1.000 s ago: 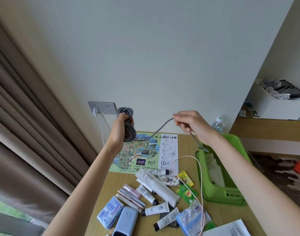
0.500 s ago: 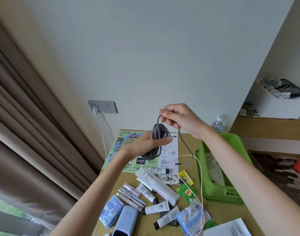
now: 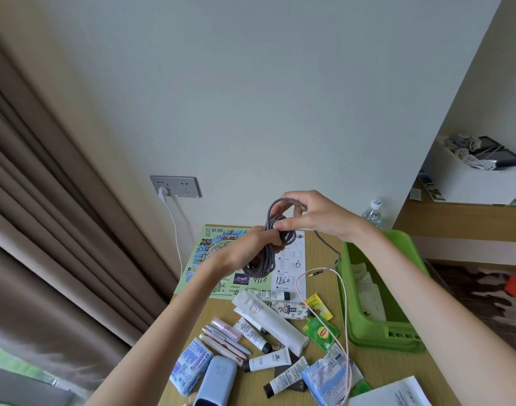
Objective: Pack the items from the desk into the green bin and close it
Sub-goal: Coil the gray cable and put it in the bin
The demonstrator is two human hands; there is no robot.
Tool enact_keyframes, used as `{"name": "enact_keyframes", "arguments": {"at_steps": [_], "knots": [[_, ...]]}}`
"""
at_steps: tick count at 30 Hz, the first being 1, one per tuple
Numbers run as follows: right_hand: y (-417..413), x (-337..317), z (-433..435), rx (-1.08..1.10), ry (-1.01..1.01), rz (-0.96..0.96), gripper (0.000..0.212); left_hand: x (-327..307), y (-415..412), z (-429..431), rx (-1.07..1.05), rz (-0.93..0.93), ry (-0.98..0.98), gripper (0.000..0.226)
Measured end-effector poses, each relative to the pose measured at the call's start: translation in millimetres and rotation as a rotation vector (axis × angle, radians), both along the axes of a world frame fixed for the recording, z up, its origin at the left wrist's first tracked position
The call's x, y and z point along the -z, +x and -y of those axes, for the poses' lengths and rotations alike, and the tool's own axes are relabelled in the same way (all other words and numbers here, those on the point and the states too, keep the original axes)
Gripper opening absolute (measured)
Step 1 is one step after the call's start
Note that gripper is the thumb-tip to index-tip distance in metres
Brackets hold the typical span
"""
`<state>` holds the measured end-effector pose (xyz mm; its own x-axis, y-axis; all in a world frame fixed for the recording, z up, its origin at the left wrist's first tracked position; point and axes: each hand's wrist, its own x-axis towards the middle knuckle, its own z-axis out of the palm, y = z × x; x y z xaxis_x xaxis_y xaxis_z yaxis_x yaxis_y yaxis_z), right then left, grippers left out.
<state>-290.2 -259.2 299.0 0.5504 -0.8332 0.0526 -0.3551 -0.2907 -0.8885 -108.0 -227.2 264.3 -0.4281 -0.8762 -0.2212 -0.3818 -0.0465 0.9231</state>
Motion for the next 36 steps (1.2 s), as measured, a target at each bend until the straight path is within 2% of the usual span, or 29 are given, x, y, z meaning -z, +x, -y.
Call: {"name": "enact_keyframes", "arguments": {"at_steps": [6,9,12,17,22,27,32,36], "knots": [[-1,0,2,-0.042,0.098,0.066,0.026,-4,4,1,-0.008,0.059,-0.003,0.030],[-3,-1,7,-0.021,0.127,0.119,0.027,-6,6,3,0.005,0.048,-0.062,0.021],[-7,-3,9,0.010,0.144,0.122,0.024,-5,7,3,0.049,0.008,-0.140,0.024],[-14,-2,11,0.036,0.156,0.049,0.019,-3,4,1,0.082,0.146,-0.266,0.039],[-18,2,11,0.106,0.150,0.101,0.018,-7,5,0,0.079,0.164,-0.309,0.036],[-37,4,17,0.153,0.172,0.261,0.016,-9,13,-4,0.071,0.062,-0.221,0.036],[-36,13,18,0.183,0.150,0.296,0.023,-15,9,-4,0.023,-0.089,-0.153,0.030],[-33,19,19,0.221,0.149,0.365,0.018,-18,7,-5,-0.008,-0.171,-0.089,0.036]]}}
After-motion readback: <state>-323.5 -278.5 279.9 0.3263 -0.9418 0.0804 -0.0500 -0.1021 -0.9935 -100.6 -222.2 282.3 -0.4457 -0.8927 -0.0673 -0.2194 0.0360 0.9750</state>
